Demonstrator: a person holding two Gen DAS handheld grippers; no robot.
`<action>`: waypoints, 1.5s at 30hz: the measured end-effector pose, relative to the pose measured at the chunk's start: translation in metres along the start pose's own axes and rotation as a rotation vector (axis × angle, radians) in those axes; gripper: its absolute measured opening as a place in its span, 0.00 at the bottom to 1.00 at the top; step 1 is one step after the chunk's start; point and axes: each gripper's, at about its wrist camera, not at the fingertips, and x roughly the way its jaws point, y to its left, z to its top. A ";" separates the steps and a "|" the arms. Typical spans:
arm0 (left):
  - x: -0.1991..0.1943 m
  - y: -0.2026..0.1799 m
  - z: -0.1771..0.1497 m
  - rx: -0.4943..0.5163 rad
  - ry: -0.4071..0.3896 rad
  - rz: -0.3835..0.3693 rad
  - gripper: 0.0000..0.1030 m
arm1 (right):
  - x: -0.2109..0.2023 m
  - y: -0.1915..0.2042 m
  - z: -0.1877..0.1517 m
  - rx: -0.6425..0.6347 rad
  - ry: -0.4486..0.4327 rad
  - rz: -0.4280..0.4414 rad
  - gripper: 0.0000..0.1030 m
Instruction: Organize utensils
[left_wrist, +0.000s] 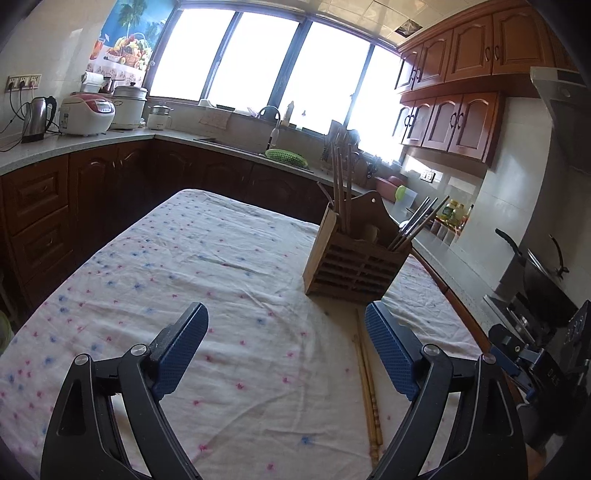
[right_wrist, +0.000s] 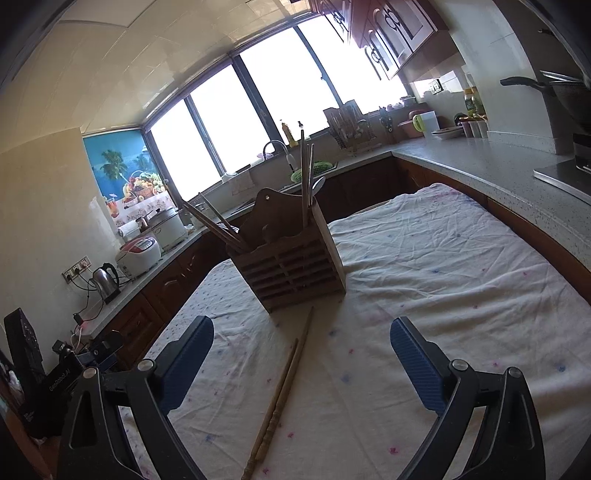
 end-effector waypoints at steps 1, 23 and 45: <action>-0.002 -0.001 -0.003 0.013 0.001 0.003 0.86 | -0.002 0.000 -0.004 -0.003 -0.001 -0.010 0.96; -0.056 -0.022 -0.048 0.219 -0.149 0.094 1.00 | -0.070 0.026 -0.041 -0.213 -0.189 -0.108 1.00; -0.063 -0.025 -0.064 0.268 -0.144 0.173 1.00 | -0.087 0.045 -0.063 -0.291 -0.212 -0.109 1.00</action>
